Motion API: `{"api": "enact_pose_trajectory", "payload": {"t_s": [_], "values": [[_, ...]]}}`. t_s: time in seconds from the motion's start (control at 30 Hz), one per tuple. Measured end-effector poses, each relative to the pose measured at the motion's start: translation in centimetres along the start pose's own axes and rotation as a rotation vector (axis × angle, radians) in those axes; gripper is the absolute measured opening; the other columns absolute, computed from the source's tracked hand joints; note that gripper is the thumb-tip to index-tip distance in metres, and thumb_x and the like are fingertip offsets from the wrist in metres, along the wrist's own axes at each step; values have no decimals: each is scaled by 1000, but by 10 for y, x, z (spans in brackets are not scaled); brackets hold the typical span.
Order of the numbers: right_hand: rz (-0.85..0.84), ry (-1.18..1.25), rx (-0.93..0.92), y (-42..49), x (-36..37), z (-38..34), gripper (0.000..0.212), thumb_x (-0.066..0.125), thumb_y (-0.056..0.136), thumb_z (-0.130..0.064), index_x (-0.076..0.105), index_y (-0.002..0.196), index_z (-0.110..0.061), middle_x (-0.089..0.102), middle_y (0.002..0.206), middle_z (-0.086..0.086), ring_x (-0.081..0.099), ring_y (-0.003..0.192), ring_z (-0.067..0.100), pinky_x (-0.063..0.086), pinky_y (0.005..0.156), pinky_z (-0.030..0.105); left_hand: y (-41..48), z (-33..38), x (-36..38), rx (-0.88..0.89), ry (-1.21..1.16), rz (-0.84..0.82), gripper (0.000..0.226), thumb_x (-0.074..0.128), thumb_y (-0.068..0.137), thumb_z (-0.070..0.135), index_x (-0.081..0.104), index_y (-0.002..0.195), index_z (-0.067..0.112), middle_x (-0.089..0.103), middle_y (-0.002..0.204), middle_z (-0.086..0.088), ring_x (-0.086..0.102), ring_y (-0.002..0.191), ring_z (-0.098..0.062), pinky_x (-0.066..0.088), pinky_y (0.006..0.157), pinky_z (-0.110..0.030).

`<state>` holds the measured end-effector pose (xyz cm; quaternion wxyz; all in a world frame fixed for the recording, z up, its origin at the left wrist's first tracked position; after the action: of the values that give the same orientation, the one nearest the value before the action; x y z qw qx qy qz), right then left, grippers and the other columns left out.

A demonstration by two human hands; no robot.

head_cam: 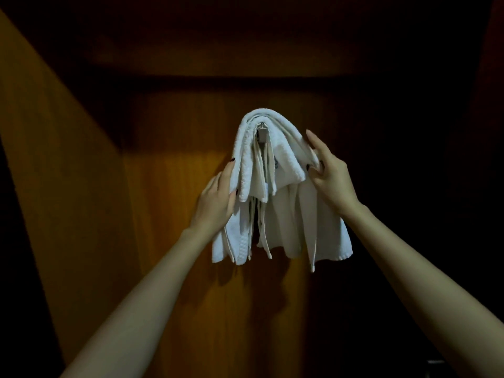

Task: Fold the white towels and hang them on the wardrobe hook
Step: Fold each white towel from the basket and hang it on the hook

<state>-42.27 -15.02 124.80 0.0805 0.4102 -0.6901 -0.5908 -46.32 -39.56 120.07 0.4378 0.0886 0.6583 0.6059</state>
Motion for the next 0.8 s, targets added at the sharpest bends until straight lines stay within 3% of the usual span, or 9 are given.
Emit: {"api": "enact_pose_trajectory", "payload": {"t_s": [0.07,0.13,0.23,0.33,0.47,0.57,0.67,0.73,0.8], "values": [[33,34,34,-10,-1,1,63,56,91,5,39,147,-19,54,137,4,53,122,17,46,104,40,-1,0,3,-14,-6,-11,61,55,94,7,26,148,5,48,138,-16,49,124,-32,42,101,-42],[55,-7,45,-22,3,1,57,56,91,3,45,143,-16,53,140,3,50,128,17,43,108,43,-4,4,4,12,25,5,58,56,92,3,33,145,2,56,114,-16,55,99,-28,49,82,-38],[-33,-47,111,-39,15,1,64,53,92,-1,36,148,-27,48,146,-2,54,123,15,45,105,38,-5,8,9,25,34,-11,58,56,91,0,34,145,2,50,96,-11,44,81,-17,36,67,-27],[-75,23,118,-47,24,1,63,51,94,-2,34,149,-25,53,141,-1,61,108,13,51,96,36,-3,11,19,-21,-30,-65,60,50,94,5,26,149,8,42,95,-4,39,80,-13,29,68,-24],[-143,25,100,-49,38,-4,67,51,94,-1,29,151,-29,59,132,2,63,101,16,50,86,24,-3,16,32,-89,-140,-70,62,48,95,8,21,151,15,39,98,2,44,83,-14,33,69,-25],[-173,-10,111,-53,47,-3,73,48,91,5,27,152,-29,64,104,-1,59,75,9,51,69,29,-5,14,38,-124,-178,-85,64,47,96,11,17,152,19,40,102,2,45,83,-14,34,70,-26],[-200,-50,91,-55,52,-3,80,45,88,7,23,152,-36,53,73,-8,50,58,8,44,54,31,-11,10,39,-167,-210,-80,66,48,96,11,17,152,23,39,103,3,45,76,-12,38,64,-22],[-213,-48,99,-57,54,-5,80,46,89,3,19,152,-37,60,81,1,55,62,15,49,56,38,-17,8,35,-203,-239,-41,67,51,94,11,20,152,26,38,105,4,45,78,-6,40,65,-16],[-233,-53,145,-62,56,-4,76,50,92,-5,16,153,-34,64,104,8,61,77,19,55,65,42,-27,8,32,-268,-257,-24,70,55,93,12,18,151,27,38,113,5,47,86,0,44,69,-11]]}}
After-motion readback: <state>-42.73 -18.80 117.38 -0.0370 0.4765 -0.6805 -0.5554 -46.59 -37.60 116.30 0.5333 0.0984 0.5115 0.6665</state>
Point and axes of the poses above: each hand's wrist, its own y-axis towards the middle knuckle, its own x-axis out of the palm, z = x × y, the point moved 4 cm from there along y, towards the middle knuckle
